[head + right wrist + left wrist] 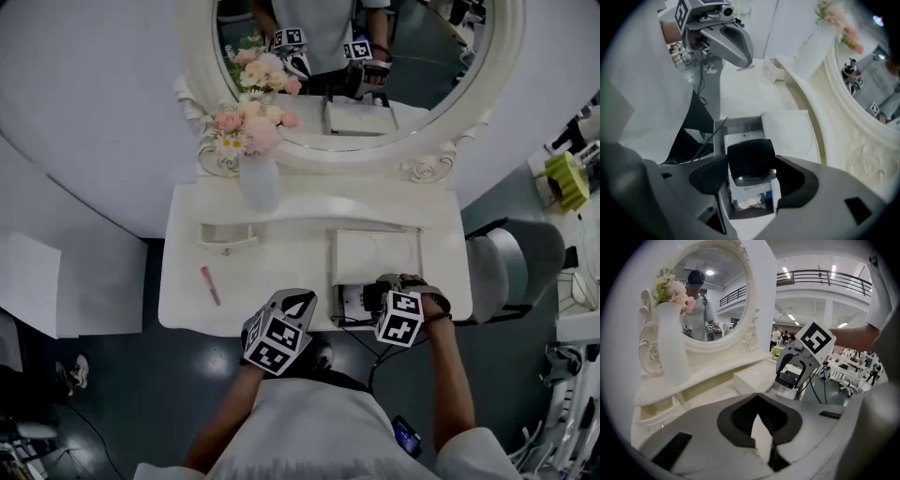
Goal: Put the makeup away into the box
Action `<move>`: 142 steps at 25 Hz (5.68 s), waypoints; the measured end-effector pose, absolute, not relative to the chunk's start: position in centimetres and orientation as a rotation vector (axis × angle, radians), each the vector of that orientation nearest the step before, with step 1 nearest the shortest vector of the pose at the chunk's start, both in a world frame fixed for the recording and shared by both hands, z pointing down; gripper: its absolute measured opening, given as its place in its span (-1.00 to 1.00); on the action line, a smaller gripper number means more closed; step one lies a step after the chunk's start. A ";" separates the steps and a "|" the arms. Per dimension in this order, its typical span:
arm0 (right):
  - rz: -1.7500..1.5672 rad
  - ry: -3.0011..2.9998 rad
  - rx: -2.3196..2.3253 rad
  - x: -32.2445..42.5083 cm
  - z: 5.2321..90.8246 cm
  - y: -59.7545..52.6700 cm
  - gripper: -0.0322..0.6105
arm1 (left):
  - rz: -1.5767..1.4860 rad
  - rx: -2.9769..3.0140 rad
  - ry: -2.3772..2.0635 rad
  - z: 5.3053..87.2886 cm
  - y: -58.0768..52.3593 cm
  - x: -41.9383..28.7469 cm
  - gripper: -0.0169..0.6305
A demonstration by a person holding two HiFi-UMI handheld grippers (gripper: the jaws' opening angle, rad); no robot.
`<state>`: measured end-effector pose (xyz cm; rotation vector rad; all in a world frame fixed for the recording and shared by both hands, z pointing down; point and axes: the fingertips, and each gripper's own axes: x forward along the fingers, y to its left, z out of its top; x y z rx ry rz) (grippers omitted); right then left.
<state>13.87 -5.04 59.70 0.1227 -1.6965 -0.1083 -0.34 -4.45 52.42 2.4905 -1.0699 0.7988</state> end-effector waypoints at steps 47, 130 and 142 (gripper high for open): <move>0.025 -2.070 0.540 4.0 56.3 -8.5 -0.89 | 0.798 2.264 -1.348 53.6 -1.4 -7.0 -0.89; 0.349 -2.227 1.071 9.0 46.5 -10.2 -0.89 | 0.768 2.341 -1.388 46.1 -9.4 -4.4 -0.76; 0.418 -2.108 1.261 20.8 47.9 -7.3 -0.89 | 0.841 2.576 -1.064 46.5 -8.6 9.4 -0.76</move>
